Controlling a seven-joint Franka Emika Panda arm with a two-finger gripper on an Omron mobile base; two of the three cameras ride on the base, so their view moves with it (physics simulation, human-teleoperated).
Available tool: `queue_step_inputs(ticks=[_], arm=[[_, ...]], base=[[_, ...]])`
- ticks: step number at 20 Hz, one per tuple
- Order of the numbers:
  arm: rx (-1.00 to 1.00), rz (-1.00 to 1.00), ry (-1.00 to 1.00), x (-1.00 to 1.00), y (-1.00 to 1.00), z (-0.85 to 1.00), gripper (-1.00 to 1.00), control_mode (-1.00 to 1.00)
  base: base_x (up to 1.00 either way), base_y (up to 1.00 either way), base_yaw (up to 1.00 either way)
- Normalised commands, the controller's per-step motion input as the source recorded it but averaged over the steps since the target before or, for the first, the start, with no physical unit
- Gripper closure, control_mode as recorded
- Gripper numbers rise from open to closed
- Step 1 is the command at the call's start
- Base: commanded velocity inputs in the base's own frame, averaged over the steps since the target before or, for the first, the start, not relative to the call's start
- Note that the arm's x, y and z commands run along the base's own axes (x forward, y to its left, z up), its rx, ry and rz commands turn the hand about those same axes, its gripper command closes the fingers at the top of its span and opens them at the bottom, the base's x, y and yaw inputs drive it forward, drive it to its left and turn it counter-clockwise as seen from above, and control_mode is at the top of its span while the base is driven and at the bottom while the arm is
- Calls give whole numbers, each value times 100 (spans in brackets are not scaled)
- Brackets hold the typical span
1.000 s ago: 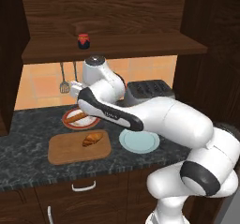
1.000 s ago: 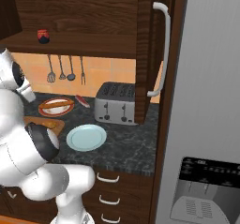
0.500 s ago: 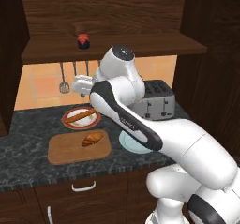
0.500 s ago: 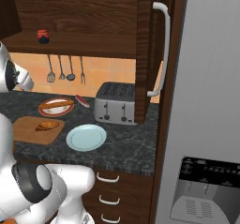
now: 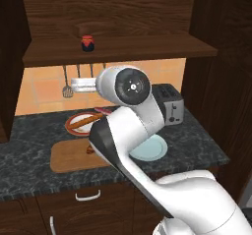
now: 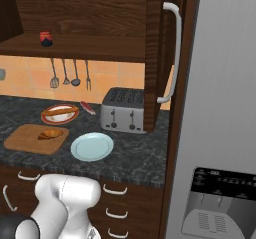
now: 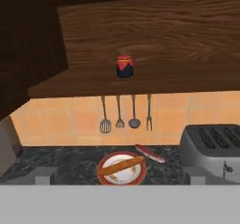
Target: From the different types of pastries on the counter, select a croissant and place it on the cutting board. Then retrieve a jar of jam from the cabinet and place it alongside the croissant on the cutting board.
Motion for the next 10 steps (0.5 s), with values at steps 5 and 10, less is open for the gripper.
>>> queue_step_inputs(ticks=[5, 10], arm=[[12, 9, -27, 10, -55, 100, -100, -100], [15, 8, -4, 36, -40, 92, -100, -100]], base=[[0, 0, 0], [0, 0, 0]])
